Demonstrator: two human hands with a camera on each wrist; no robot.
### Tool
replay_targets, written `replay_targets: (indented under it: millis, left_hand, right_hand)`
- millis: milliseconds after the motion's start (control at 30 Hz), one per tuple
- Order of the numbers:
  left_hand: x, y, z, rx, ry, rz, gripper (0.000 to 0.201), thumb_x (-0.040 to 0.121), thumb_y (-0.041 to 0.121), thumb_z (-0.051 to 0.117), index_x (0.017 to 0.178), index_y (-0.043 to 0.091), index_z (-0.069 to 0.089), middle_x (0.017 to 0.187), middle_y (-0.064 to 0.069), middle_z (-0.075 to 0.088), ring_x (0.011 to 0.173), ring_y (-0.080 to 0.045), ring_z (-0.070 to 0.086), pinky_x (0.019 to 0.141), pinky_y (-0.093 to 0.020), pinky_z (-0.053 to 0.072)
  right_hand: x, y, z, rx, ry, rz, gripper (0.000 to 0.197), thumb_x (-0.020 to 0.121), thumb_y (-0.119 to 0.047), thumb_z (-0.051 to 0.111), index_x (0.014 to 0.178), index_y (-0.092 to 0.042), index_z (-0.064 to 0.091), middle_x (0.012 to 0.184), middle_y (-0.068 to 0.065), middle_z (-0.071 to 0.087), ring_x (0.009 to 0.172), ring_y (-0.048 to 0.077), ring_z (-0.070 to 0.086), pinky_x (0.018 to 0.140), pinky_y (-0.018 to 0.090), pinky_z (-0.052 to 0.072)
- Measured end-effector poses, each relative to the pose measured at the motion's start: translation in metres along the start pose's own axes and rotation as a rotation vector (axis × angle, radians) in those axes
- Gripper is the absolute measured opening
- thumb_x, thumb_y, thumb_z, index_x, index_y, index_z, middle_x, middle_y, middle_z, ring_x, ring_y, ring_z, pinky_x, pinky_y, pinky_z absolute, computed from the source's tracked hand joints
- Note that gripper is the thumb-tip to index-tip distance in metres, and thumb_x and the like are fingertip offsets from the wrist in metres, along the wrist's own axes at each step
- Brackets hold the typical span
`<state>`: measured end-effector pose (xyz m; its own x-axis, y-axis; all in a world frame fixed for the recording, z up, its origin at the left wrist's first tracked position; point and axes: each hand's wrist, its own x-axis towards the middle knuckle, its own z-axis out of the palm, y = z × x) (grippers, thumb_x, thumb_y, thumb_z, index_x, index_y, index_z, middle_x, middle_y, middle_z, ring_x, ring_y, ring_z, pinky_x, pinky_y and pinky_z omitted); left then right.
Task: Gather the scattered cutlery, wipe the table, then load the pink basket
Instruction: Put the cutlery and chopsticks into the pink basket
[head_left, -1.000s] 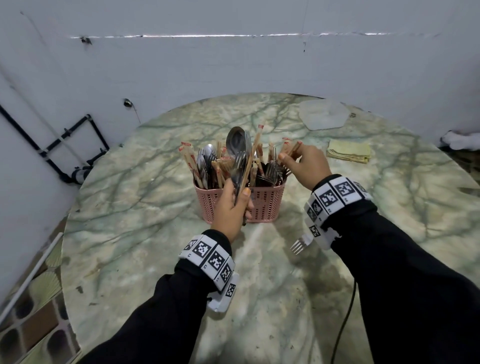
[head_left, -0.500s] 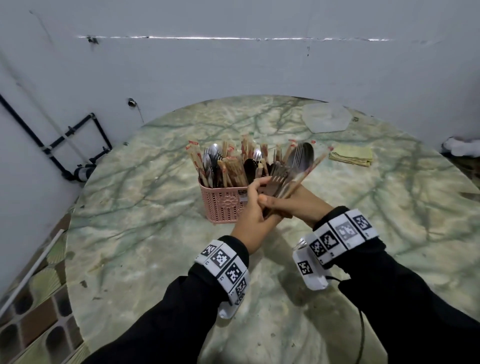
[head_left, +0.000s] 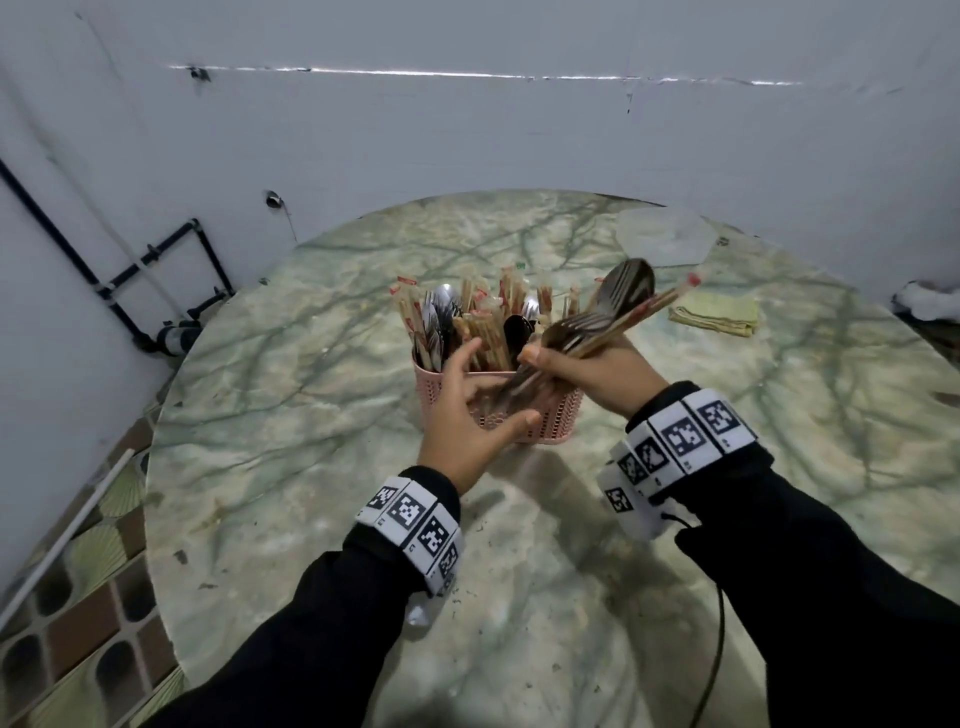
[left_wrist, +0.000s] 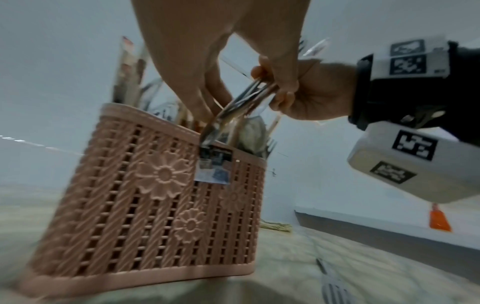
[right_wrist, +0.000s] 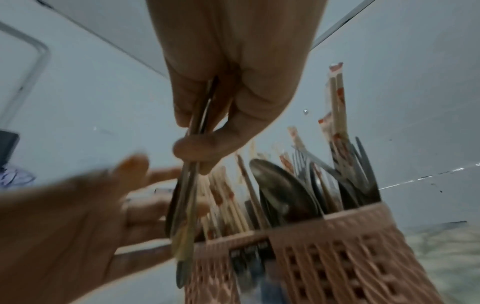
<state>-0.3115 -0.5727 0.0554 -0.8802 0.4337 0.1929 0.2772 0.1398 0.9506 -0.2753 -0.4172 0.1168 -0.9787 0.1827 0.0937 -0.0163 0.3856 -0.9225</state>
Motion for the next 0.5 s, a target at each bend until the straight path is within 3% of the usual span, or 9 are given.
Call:
replay_targets:
  millis: [100,167,267,333,400,500]
  left_hand:
    - [0.004,-0.006,-0.018,0.177,0.383,-0.001,0.073,0.063,0.039,0.078,0.124,0.021,0.044,0.114,0.003,0.049,0.105,-0.014,0.049,0.092,-0.039,0.047]
    - [0.013,-0.010,-0.029,0.233,0.462,-0.072,0.086,0.058,0.041,0.082,0.130,0.019,0.040,0.128,-0.002,0.040,0.119,-0.019,0.040,0.104,-0.040,0.037]
    - [0.034,-0.020,-0.038,0.277,0.289,-0.193,0.119,0.053,0.031,0.087,0.146,0.020,0.015,0.151,-0.006,0.018,0.138,-0.021,0.020,0.113,-0.040,0.020]
    - [0.050,-0.027,-0.038,0.227,0.154,-0.227,0.128,0.050,0.024,0.089,0.148,0.020,0.006,0.154,-0.004,0.017,0.141,-0.019,0.019,0.116,-0.038,0.018]
    - [0.061,-0.032,-0.036,0.117,0.090,-0.243,0.122,0.049,0.015,0.090,0.145,0.018,0.015,0.147,-0.004,0.034,0.135,-0.020,0.034,0.113,-0.039,0.028]
    - [0.069,-0.041,-0.037,0.065,0.151,-0.235,0.097,0.051,0.005,0.089,0.131,0.016,0.034,0.119,0.003,0.055,0.116,-0.018,0.053,0.100,-0.032,0.042]
  right_hand:
    - [0.014,-0.010,-0.008,-0.054,0.052,0.001,0.022,0.086,-0.023,0.064,0.078,-0.002,0.064,0.075,0.017,0.068,0.053,0.007,0.063,0.061,0.021,0.056]
    - [0.020,-0.013,-0.011,-0.172,0.065,-0.021,0.027,0.087,-0.028,0.063,0.076,-0.003,0.062,0.070,0.013,0.066,0.049,0.001,0.060,0.056,0.015,0.053]
    - [0.025,-0.017,-0.011,-0.214,0.099,-0.029,0.024,0.088,-0.029,0.061,0.068,-0.018,0.056,0.062,0.003,0.063,0.043,-0.001,0.058,0.050,0.011,0.050]
    - [0.029,-0.017,-0.012,-0.150,0.157,-0.013,0.021,0.088,-0.028,0.063,0.069,-0.020,0.056,0.061,0.001,0.062,0.045,0.002,0.060,0.055,0.019,0.056]
    - [0.034,-0.019,-0.012,-0.142,0.190,0.013,0.020,0.087,-0.030,0.063,0.072,-0.019,0.059,0.061,0.000,0.063,0.049,0.008,0.063,0.064,0.028,0.058]
    - [0.039,-0.023,-0.012,-0.195,0.179,-0.015,0.021,0.088,-0.031,0.062,0.080,-0.012,0.061,0.061,-0.003,0.062,0.044,0.000,0.060,0.055,0.015,0.054]
